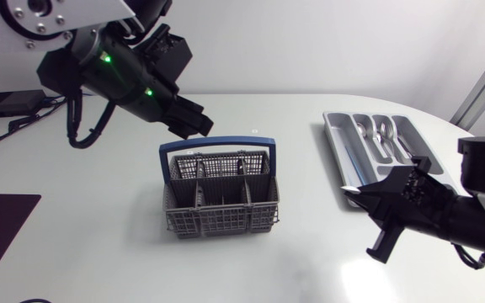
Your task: Unload the cutlery basket into the drawer organizer.
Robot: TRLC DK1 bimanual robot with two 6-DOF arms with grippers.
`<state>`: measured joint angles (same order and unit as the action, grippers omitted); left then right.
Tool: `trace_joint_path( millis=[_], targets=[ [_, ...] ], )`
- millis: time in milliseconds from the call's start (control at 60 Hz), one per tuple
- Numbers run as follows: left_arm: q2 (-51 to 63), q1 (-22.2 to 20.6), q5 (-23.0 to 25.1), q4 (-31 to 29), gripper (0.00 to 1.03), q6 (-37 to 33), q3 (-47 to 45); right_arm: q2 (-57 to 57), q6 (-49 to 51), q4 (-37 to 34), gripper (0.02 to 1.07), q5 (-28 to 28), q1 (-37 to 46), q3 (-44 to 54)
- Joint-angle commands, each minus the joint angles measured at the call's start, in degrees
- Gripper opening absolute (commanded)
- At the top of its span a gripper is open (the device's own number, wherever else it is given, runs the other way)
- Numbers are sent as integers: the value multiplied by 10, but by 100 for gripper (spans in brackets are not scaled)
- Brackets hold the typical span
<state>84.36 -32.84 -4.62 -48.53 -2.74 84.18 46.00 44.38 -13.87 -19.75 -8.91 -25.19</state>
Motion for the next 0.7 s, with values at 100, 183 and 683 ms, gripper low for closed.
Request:
trace_joint_path(
  millis=[100,183,683],
  targets=[
    [-38,35,-13,9,46,6,-29,70,146,-27,10,-98,156,-26],
    [-48,46,-13,14,46,5,-42,113,196,-29,10,-124,210,-37],
    [-100,120,-13,56,46,-18,-124,453,495,-56,10,-164,427,-244]
  ],
)
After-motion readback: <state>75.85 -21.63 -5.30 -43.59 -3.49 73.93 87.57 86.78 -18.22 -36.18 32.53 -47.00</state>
